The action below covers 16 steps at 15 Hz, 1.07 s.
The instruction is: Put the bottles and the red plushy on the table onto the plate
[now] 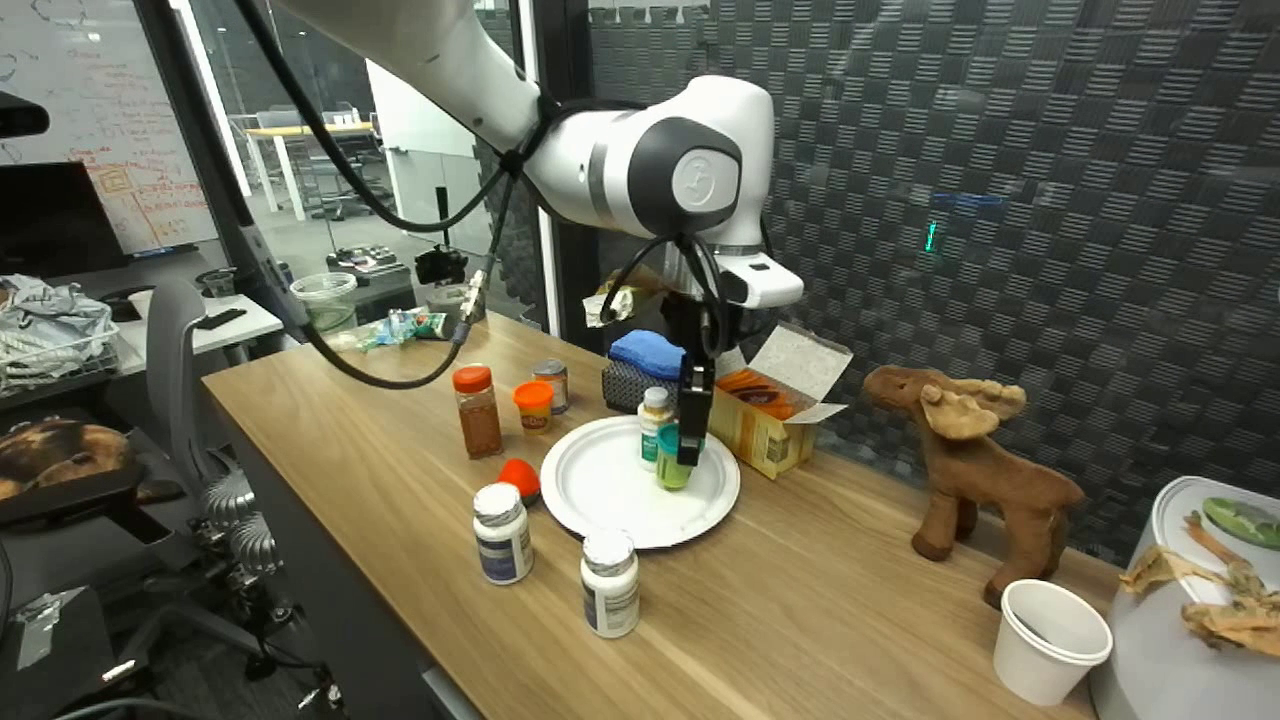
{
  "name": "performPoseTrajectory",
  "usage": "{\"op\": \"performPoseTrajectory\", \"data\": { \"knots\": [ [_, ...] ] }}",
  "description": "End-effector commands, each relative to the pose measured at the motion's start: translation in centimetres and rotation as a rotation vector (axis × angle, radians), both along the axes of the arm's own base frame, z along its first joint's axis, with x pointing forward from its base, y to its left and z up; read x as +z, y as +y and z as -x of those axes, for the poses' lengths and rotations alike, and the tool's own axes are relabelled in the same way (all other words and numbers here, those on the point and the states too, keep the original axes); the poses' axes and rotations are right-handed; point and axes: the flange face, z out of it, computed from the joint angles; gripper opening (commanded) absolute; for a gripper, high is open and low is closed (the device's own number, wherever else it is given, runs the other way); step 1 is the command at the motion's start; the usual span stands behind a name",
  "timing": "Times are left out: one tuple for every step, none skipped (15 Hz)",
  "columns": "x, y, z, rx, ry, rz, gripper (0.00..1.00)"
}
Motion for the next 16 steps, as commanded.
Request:
{"op": "performPoseTrajectory", "data": {
  "knots": [
    [0.5, 0.1, -1.3, -0.031, -0.040, 0.015, 0.27],
    [0.5, 0.2, -1.5, -0.028, -0.047, 0.020, 0.27],
    [0.4, 0.2, -1.6, -0.027, -0.056, 0.024, 0.27],
    [0.4, 0.2, -1.8, -0.023, -0.066, 0.030, 0.27],
    [0.2, 0.3, -1.8, -0.020, -0.072, 0.032, 0.27],
    [0.0, 0.3, -2.0, -0.016, -0.079, 0.037, 0.27],
    [-0.1, 0.3, -2.0, -0.013, -0.082, 0.037, 0.27],
    [-0.3, 0.4, -2.0, -0.006, -0.085, 0.038, 0.27],
    [-0.4, 0.4, -2.0, 0.001, -0.086, 0.040, 0.39],
    [-0.4, 0.5, -2.0, 0.005, -0.088, 0.041, 0.43],
    [-0.4, 0.5, -1.9, 0.010, -0.090, 0.043, 0.56],
    [-0.2, 0.4, -1.7, 0.019, -0.089, 0.038, 0.79],
    [0.0, 0.4, -1.6, 0.017, -0.089, 0.039, 0.81],
    [0.3, 0.3, -1.5, 0.018, -0.092, 0.047, 0.81],
    [0.8, 0.2, -1.4, 0.020, -0.097, 0.051, 0.88],
    [1.7, 0.0, -1.4, 0.019, -0.107, 0.062, 0.95]
  ]
}}
